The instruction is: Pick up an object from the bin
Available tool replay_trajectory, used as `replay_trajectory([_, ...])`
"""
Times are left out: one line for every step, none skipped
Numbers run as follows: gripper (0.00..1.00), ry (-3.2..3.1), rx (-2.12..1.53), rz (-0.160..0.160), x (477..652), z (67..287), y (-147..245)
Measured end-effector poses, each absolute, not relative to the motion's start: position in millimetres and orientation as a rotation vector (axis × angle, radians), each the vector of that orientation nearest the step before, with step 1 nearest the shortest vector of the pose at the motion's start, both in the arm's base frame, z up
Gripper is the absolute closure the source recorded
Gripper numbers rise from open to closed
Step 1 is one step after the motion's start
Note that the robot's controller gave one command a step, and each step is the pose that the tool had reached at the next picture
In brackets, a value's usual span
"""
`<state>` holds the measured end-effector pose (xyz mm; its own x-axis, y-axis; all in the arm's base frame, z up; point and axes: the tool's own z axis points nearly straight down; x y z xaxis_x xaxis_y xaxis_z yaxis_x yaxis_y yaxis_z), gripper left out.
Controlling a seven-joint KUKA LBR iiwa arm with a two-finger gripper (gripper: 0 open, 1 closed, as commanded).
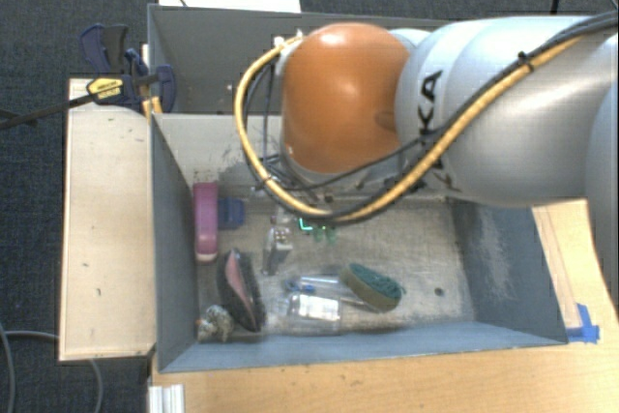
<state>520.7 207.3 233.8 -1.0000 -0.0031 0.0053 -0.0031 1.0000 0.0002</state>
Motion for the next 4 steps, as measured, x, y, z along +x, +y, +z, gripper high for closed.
replay_trajectory([0.00, -2.942, 1.112, -0.003, 508.4, 77, 249])
replay_trajectory([0.00, -2.592, 1.786, -0.001, 526.0, 102, 252])
replay_trajectory([0.00, -2.137, 2.311, -0.001, 526.4, 112, 256])
replay_trajectory([0.00, -1.617, 2.692, -0.004, 530.9, 69, 254])
